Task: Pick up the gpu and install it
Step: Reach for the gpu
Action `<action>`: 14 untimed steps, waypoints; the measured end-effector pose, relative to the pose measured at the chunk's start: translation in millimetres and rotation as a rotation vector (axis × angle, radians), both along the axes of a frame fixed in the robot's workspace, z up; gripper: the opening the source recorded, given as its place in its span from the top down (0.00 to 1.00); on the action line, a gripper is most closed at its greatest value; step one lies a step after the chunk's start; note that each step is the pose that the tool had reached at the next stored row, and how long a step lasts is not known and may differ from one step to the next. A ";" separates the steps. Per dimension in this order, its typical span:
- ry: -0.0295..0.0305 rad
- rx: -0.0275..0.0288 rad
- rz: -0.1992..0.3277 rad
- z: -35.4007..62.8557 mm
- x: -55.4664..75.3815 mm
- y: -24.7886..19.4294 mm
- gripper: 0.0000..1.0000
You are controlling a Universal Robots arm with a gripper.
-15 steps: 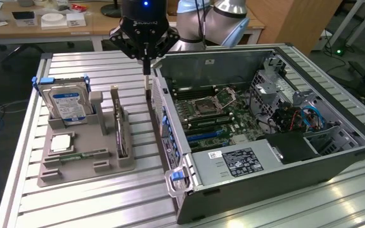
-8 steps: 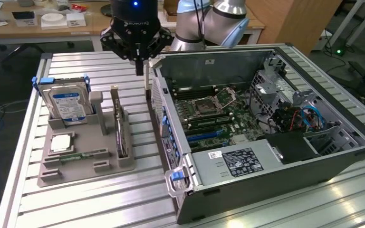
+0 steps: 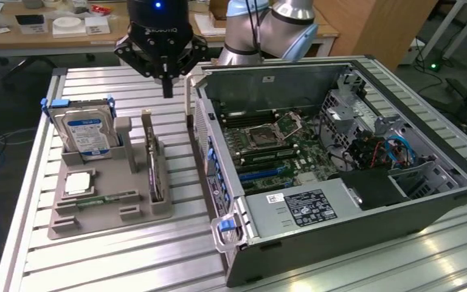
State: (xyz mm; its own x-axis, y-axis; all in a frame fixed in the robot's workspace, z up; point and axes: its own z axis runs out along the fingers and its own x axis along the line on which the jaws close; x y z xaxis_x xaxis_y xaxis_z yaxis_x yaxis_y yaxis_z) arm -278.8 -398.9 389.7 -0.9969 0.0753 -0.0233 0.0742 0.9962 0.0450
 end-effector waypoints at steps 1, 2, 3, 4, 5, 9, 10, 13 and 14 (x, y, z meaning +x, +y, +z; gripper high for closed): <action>0.0000 0.0000 0.000 -0.1 -2.1 0.0 0.89; 0.0000 0.0000 0.000 -0.1 -4.3 0.0 0.89; -0.0001 0.0001 0.000 -0.2 -6.3 0.0 0.89; 0.0000 0.0000 0.000 -0.2 -8.6 0.0 0.89; 0.0000 0.0000 0.000 -0.2 -10.6 0.0 0.89; 0.0000 0.0000 0.000 -0.4 -19.2 0.0 0.89; 0.0000 0.0000 0.000 -0.5 -21.3 0.0 0.89; 0.0000 0.0000 0.000 -0.6 -27.4 0.0 0.89; 0.0000 0.0000 0.000 -0.7 -29.7 0.0 0.89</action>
